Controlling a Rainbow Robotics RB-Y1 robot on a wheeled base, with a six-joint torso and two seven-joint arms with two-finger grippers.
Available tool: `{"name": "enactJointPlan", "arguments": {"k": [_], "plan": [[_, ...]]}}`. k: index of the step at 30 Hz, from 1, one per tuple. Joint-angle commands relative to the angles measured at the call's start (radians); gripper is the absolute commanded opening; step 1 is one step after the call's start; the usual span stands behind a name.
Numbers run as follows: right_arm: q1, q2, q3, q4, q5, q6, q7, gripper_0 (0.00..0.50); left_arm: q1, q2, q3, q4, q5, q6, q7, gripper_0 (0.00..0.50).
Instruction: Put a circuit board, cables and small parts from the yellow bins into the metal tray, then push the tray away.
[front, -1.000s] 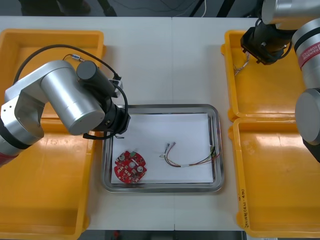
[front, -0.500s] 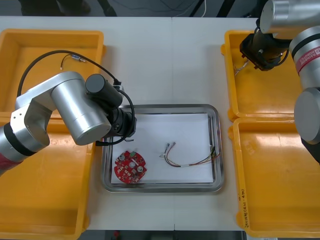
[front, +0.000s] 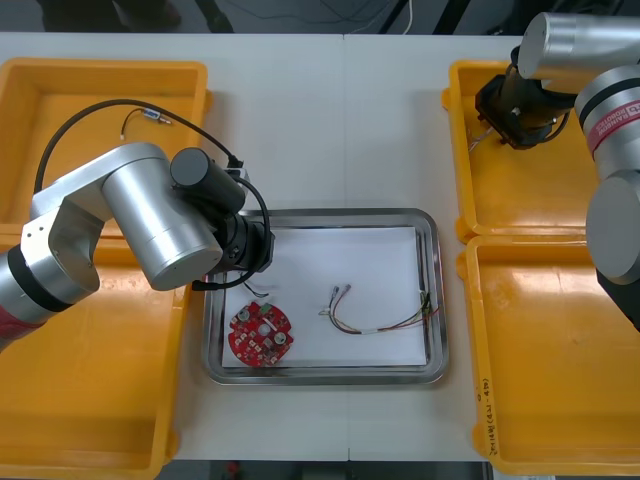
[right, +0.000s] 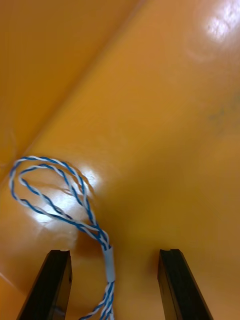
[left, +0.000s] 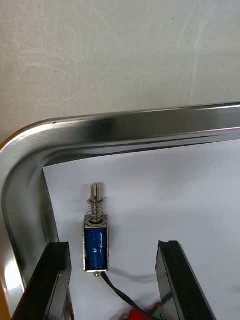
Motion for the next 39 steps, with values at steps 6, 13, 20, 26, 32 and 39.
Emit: {"name": "enactJointPlan", "arguments": {"k": [6, 13, 20, 26, 32, 39], "plan": [[-0.057, 0.023, -0.021, 0.017, 0.021, -0.009, -0.041, 0.500, -0.042, -0.020, 0.029, -0.080, 0.011, 0.049, 0.012, 0.500], [-0.045, 0.026, -0.021, 0.021, 0.021, 0.004, -0.041, 0.500, -0.070, -0.020, 0.145, -0.154, 0.098, 0.211, -0.004, 0.500], [-0.022, 0.029, -0.015, 0.021, 0.026, 0.014, -0.041, 0.415, -0.113, -0.020, 0.289, -0.172, 0.196, 0.346, -0.054, 0.500], [-0.012, 0.027, -0.009, 0.021, 0.027, 0.014, -0.041, 0.000, -0.134, -0.003, 0.438, -0.134, 0.288, 0.445, -0.169, 0.500], [-0.012, 0.027, -0.009, 0.021, 0.027, 0.016, -0.038, 0.000, -0.151, 0.014, 0.534, -0.048, 0.311, 0.495, -0.301, 0.500], [-0.012, 0.020, -0.003, -0.035, 0.043, 0.109, -0.023, 0.000, -0.176, 0.028, 0.615, 0.075, 0.279, 0.494, -0.444, 0.500]]}}
